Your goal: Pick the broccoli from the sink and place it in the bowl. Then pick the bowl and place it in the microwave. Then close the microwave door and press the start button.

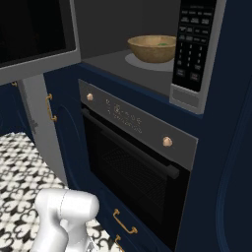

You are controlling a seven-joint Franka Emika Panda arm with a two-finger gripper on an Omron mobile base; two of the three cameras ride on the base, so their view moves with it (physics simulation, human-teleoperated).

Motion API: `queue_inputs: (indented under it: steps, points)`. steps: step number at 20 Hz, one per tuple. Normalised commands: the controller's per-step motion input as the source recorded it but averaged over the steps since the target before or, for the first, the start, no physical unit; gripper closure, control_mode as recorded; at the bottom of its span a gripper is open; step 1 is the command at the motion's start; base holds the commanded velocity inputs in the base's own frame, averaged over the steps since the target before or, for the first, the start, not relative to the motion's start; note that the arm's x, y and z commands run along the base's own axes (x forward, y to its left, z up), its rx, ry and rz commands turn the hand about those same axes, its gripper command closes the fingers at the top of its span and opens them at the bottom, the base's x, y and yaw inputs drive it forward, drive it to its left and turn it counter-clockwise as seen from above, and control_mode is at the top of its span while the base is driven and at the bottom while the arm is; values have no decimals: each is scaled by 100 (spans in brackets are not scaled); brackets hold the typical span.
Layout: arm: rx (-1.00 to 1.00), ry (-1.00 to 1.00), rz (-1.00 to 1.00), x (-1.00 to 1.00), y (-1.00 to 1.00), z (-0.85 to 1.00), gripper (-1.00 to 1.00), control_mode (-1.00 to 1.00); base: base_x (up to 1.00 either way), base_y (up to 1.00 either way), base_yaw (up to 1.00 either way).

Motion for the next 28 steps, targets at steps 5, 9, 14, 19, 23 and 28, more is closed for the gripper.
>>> queue_inputs:
  steps: [5, 9, 14, 19, 23, 28]
  points:
    - [-1, -6, 0, 0, 91, -12, -100, -100, 0, 0, 0]
    - [0, -19, 0, 9, 87, -35, -100, -100, 0, 0, 0]
    - [0, -10, -1, 19, 84, -29, -100, -100, 0, 0, 0]
    - [-4, -5, -3, 16, 71, -25, -100, -100, 0, 0, 0]
    - [-5, -3, -8, 5, 57, -11, -100, -100, 0, 0, 0]
    - [-1, -1, -9, 15, 43, -14, -100, -100, 0, 0, 0]
